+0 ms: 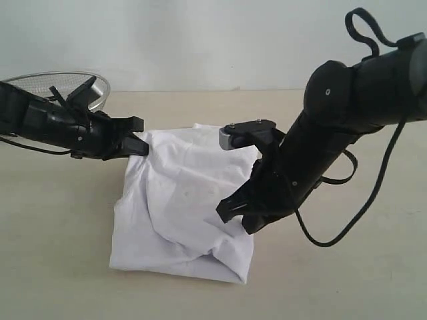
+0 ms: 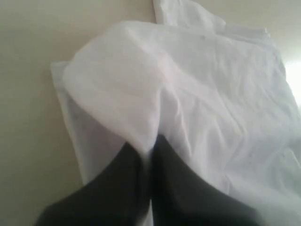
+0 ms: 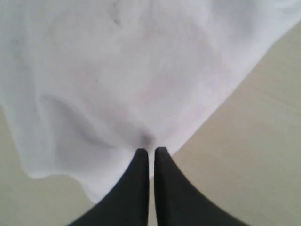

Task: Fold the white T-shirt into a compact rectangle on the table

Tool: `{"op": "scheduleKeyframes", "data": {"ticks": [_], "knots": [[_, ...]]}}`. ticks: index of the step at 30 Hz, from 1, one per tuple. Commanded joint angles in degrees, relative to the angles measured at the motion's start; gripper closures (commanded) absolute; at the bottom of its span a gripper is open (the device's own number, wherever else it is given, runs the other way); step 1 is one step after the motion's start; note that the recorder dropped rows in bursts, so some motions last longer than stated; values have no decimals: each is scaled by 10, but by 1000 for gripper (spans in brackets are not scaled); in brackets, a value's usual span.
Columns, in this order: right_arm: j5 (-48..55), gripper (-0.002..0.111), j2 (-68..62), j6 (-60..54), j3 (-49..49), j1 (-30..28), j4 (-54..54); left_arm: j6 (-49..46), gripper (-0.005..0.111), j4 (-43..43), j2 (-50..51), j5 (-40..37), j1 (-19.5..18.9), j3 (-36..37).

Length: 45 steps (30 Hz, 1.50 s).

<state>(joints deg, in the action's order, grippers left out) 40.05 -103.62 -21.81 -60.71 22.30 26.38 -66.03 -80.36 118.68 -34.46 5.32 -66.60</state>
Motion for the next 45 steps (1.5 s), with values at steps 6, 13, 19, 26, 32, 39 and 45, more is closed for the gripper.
{"op": "scheduleKeyframes", "data": {"ticks": [6,13,19,26,32,39,45], "knots": [[-34,109,-46,-21,1,35,18,-2,102,5,0,-11,-1,-5],[-39,109,-71,-10,1,35,27,-2,102,6,0,5,-1,-5],[-36,109,-71,-10,1,35,29,-28,93,10,0,15,-1,-5],[-32,109,-71,-10,1,35,29,-2,32,37,0,87,-1,-5],[-28,109,-71,-10,1,35,20,37,59,95,-26,67,-24,-6],[-32,109,-71,-10,1,34,13,54,102,183,-105,-158,-78,-6],[-39,109,-71,-12,1,34,-1,118,102,238,-135,-314,-98,46]]}}
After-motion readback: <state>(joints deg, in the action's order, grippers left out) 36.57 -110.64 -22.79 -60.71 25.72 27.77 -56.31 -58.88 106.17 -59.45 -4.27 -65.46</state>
